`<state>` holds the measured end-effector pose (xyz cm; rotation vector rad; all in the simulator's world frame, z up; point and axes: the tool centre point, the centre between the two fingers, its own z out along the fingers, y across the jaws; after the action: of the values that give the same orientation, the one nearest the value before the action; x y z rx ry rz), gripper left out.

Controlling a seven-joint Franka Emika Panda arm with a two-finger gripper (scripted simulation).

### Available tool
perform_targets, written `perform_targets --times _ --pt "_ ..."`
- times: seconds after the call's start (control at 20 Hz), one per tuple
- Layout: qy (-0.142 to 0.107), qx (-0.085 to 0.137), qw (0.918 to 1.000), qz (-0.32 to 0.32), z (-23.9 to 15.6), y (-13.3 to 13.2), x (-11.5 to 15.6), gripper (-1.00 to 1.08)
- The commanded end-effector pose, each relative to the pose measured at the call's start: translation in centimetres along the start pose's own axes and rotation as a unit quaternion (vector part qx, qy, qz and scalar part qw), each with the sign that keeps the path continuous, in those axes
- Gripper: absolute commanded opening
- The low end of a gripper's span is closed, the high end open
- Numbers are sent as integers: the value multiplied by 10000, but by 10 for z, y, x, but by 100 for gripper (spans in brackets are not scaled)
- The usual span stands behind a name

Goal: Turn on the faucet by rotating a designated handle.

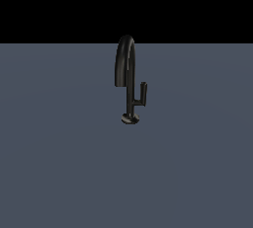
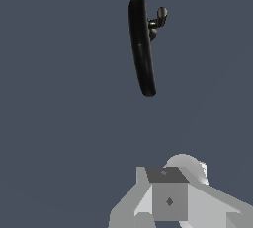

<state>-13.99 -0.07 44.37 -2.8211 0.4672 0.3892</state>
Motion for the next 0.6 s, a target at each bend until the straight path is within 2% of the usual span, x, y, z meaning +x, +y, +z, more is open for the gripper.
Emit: perform_targets --times 0.0,0.3,0.55 --pt "-183 208 9994 210 2 -1 16 -100" --pt "-634 719 9928 714 9 -1 55 -100" --pt "-1021 1160 9813 1145 17 1 88 -100"
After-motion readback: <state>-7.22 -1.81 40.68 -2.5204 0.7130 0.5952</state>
